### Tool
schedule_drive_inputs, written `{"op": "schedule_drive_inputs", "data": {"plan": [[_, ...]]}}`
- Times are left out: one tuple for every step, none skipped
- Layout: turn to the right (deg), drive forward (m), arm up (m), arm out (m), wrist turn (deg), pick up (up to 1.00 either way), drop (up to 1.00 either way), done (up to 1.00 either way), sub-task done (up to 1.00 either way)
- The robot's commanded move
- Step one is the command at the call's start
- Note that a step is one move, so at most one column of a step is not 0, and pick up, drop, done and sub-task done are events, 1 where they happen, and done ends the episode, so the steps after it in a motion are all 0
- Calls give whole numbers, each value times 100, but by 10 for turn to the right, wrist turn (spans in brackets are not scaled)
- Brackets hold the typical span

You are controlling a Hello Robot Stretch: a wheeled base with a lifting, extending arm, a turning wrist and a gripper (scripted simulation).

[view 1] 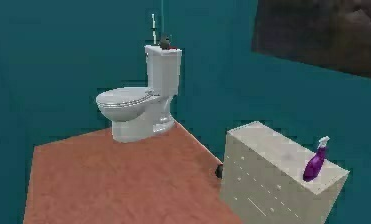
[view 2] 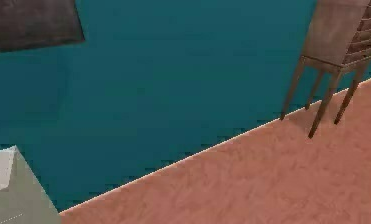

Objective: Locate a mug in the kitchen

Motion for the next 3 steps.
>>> {"op": "schedule_drive_inputs", "data": {"plan": [[450, 0, 0, 0, 0, 0, 0, 0, 0], [450, 0, 0, 0, 0, 0, 0, 0, 0], [450, 0, 0, 0, 0, 0, 0, 0, 0]]}}
